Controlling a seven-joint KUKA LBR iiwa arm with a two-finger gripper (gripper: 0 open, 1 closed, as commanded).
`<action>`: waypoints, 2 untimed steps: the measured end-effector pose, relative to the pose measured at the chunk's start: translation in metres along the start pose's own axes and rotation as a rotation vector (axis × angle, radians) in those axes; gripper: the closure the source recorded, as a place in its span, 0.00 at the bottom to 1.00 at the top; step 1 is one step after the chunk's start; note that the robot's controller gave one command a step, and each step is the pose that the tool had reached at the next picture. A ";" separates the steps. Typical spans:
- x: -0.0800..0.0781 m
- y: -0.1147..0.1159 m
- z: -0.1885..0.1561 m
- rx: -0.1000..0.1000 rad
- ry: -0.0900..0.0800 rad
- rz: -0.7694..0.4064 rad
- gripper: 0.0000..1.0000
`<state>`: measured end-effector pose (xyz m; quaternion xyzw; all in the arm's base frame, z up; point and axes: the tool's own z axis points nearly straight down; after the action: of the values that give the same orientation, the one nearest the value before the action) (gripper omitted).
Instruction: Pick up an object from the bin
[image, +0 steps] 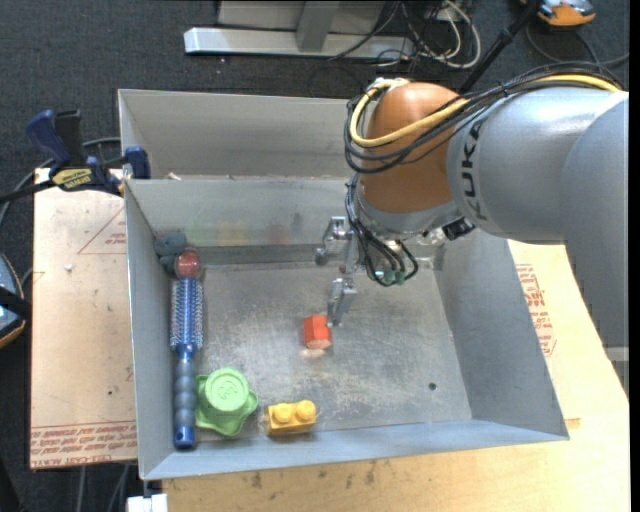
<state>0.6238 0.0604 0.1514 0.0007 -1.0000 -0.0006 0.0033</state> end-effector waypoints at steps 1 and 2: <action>0.025 -0.019 0.073 0.000 -0.010 -0.066 0.00; 0.034 0.015 0.071 -0.001 -0.010 0.026 0.00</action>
Offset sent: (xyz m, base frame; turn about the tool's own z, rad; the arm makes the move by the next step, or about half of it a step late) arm -0.0267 -0.0185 -0.0734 -0.0685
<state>0.5896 0.0750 0.0809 -0.0121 -0.9999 -0.0010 -0.0017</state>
